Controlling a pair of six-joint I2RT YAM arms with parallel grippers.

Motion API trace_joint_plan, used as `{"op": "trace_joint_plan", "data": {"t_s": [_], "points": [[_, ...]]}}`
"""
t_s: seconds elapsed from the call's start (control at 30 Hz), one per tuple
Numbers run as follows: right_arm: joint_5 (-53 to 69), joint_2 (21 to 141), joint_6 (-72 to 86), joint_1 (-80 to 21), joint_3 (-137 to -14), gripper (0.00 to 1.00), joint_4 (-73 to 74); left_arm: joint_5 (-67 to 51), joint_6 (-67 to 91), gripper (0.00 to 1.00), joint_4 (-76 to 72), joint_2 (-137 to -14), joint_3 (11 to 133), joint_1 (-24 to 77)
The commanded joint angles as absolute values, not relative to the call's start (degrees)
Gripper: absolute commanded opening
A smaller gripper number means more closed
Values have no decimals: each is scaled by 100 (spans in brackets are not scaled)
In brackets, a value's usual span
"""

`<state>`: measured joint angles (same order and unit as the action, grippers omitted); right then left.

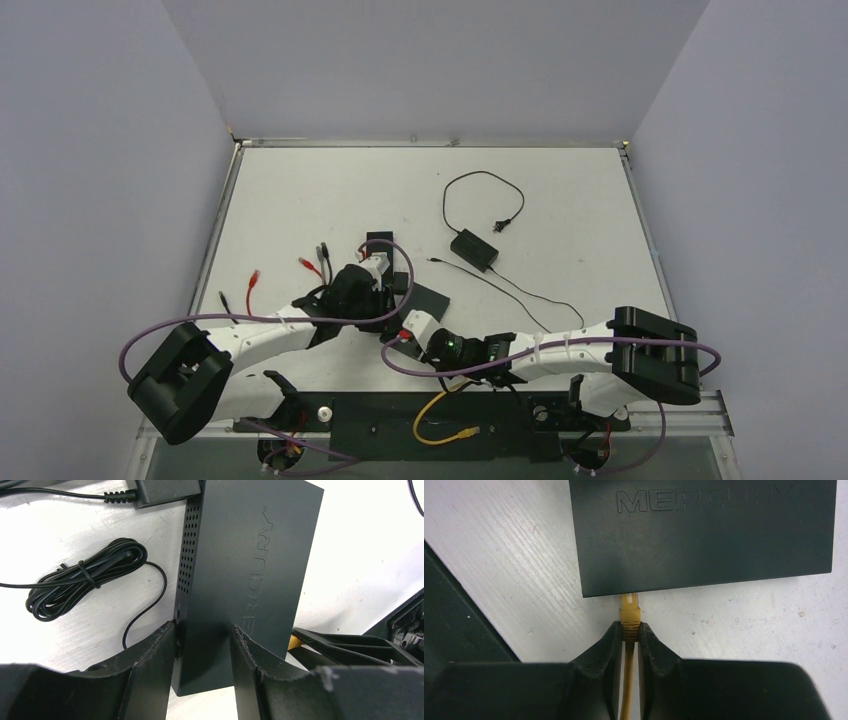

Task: Insert the plug into the switch port
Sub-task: Insert the connector into the switch port.

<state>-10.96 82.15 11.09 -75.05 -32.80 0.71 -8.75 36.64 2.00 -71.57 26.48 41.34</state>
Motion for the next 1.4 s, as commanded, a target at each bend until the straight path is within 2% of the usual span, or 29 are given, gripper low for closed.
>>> {"op": "trace_joint_plan", "data": {"t_s": [0.0,0.2,0.33,0.57,0.83,1.0,1.23,1.37], "points": [[-1438,8113,1055,-7322,-3753,0,-1563,-2200,4071,39,-24,-6997,2664,4529],[-1433,7958,1311,-7299,-3517,0,-1211,-2061,3970,39,312,-6973,2907,4535],[-1428,8032,1516,-7243,-3396,0,-1056,-1551,3875,40,586,-7057,3139,4520],[-1242,8026,1540,-6869,-3206,1,-1024,-505,3702,55,1228,-7179,3723,4389],[-883,8256,1126,-6431,-3466,6,-575,-167,3695,60,1506,-6984,4037,3642],[-745,8257,938,-6357,-3708,19,-238,-142,3656,61,1679,-6545,4056,3275],[-1173,7820,795,-6301,-4042,40,195,381,3636,62,1925,-5794,4010,3195],[-1555,7576,698,-6249,-4222,43,251,784,3699,62,2110,-5578,4026,3078]]}}
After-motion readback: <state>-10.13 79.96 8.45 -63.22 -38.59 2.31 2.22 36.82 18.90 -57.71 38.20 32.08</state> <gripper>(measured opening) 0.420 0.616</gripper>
